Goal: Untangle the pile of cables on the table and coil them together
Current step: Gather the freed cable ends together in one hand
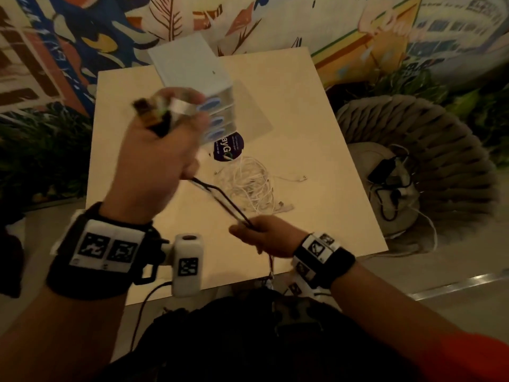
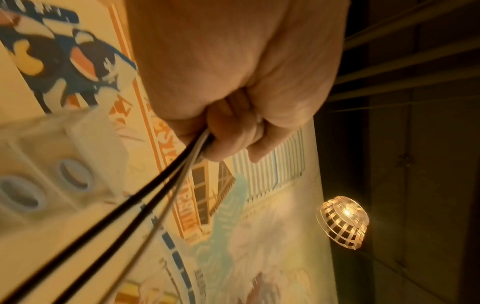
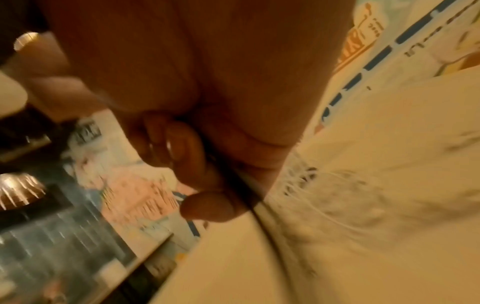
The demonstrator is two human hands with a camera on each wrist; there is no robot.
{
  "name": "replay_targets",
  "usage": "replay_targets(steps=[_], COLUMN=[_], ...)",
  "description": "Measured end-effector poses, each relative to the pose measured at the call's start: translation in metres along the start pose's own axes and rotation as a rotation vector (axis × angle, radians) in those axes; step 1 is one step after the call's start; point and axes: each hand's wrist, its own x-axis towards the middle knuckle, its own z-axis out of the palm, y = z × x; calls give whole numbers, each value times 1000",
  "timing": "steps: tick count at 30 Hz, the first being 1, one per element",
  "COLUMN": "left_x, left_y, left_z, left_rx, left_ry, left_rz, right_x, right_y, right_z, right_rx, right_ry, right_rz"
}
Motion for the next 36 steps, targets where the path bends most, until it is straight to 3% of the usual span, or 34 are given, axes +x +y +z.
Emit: replay_targets(steps=[4, 9, 12, 17, 21, 29, 36], left_x=[3, -3, -5, -9, -15, -23, -25], left_y=[1, -20, -30, -37, -40, -57, -77], left_z=[-34, -36, -22, 1, 6, 0, -13], left_rx=[-149, -162, -144, -93, -54, 25, 50], left_ry=[125, 129, 126, 86, 63, 44, 56], left_rz=[-140, -221, -233, -239, -238, -316, -351], right_x=[-15, -39, -42, -26, -9, 28, 50], right_y=[74, 123, 132, 143, 148, 139, 148], right_z=[10, 0, -16, -54, -79, -89, -72], right_rx=[-35, -169, -128, -119, -198, -294, -453], right_ry=[-34, -31, 0, 303, 393, 417, 292], right_rz=[228, 224, 218, 227, 257, 284, 321])
